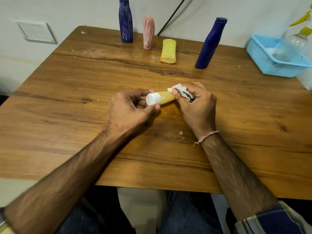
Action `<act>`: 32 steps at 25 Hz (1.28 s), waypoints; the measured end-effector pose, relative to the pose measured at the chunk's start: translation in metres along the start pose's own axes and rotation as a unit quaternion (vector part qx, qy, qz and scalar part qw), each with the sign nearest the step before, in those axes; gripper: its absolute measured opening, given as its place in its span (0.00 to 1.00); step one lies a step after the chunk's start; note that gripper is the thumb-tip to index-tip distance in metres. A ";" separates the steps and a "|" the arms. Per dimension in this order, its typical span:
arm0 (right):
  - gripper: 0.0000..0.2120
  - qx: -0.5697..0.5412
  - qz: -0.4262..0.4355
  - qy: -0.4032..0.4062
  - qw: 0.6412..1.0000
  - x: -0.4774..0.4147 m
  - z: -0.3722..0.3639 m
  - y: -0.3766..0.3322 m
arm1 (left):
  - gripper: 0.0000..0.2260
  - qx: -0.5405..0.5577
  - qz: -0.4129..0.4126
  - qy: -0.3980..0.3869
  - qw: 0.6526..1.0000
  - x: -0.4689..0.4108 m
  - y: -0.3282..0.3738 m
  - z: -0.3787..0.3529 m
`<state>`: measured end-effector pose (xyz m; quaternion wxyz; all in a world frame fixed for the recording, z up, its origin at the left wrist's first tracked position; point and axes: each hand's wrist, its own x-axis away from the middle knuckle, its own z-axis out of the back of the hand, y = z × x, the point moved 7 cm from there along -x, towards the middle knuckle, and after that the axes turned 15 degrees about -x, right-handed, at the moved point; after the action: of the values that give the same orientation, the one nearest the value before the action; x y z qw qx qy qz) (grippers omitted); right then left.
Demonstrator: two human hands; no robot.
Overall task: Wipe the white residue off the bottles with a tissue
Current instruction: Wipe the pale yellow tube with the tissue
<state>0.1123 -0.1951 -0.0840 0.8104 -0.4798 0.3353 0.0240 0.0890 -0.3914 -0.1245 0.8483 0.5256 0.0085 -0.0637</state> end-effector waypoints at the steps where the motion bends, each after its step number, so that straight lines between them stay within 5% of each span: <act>1: 0.10 -0.002 0.004 0.005 1.000 0.001 0.001 0.000 | 0.21 -0.006 -0.002 0.003 1.000 -0.001 -0.001 0.000; 8: 0.08 -0.074 0.114 -0.112 0.984 0.017 -0.023 -0.028 | 0.12 -0.039 -0.024 0.008 0.999 0.000 0.008 0.003; 14: 0.05 -0.182 -0.109 0.142 0.967 0.002 0.022 0.017 | 0.11 -0.056 -0.010 0.045 0.997 0.000 0.009 0.012; 19: 0.06 -0.147 -0.158 0.172 0.961 -0.001 0.027 0.035 | 0.09 -0.013 -0.014 0.043 0.999 0.001 0.011 0.013; 32: 0.12 0.045 -0.057 -0.031 0.997 -0.002 -0.001 0.009 | 0.17 -0.094 0.018 0.047 0.994 -0.005 -0.004 0.010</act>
<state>0.1064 -0.1903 -0.0903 0.8411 -0.4604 0.2829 -0.0228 0.0835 -0.4017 -0.1229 0.8936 0.4460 0.0452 -0.0227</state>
